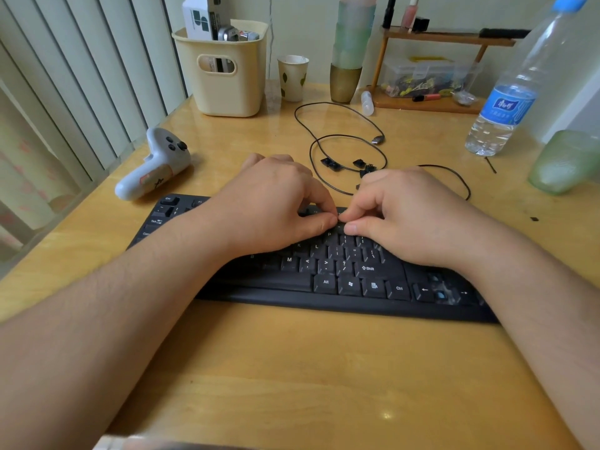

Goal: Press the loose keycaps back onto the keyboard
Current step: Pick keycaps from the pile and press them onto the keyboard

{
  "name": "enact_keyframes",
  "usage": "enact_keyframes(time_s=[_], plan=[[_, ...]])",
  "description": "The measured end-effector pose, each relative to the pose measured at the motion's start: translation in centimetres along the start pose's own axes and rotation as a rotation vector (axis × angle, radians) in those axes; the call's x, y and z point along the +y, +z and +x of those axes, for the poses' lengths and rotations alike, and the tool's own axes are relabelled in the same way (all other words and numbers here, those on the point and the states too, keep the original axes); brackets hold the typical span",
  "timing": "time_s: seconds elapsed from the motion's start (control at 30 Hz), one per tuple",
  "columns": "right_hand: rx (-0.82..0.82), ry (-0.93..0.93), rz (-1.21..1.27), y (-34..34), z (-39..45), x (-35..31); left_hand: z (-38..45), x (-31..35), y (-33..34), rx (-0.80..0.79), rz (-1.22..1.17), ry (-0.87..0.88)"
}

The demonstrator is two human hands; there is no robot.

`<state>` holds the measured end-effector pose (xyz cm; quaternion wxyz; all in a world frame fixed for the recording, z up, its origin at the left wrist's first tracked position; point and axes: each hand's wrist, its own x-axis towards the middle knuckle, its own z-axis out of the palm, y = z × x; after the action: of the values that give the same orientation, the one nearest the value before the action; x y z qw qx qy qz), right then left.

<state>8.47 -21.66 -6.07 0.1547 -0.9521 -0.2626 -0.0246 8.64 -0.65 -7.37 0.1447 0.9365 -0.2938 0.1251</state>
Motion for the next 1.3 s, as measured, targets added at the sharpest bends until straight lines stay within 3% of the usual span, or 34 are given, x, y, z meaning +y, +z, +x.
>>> enact_keyframes(time_s=[0.2, 0.4, 0.57, 0.73, 0.87, 1.03, 1.23, 1.3], plan=[[0.004, 0.045, 0.12, -0.1, 0.0, -0.4, 0.1, -0.1, 0.1, 0.0, -0.044, -0.018], [-0.033, 0.005, -0.212, -0.6, 0.3, -1.8, -0.1, -0.3, 0.0, 0.06, -0.054, 0.026], [-0.079, -0.012, -0.292, -0.4, 0.2, -2.2, -0.2, -0.2, 0.1, 0.045, -0.072, 0.033], [-0.078, 0.003, -0.14, -0.4, 0.3, -1.4, -0.2, -0.6, 0.0, 0.037, -0.059, 0.007], [0.05, 0.032, 0.059, -1.8, -0.5, -0.2, -0.2, -1.3, -1.0, 0.088, -0.071, -0.054], [-0.162, 0.064, -0.009, -1.6, -0.6, 0.0, -0.3, -0.9, -0.8, 0.086, -0.089, -0.036], [-0.144, 0.03, -0.021, -1.1, -0.2, 0.3, -0.4, -0.5, -1.0, 0.04, -0.119, 0.004], [-0.047, 0.056, 0.087, -1.5, -0.3, 0.4, -0.4, -0.7, -1.0, 0.026, -0.145, 0.013]])
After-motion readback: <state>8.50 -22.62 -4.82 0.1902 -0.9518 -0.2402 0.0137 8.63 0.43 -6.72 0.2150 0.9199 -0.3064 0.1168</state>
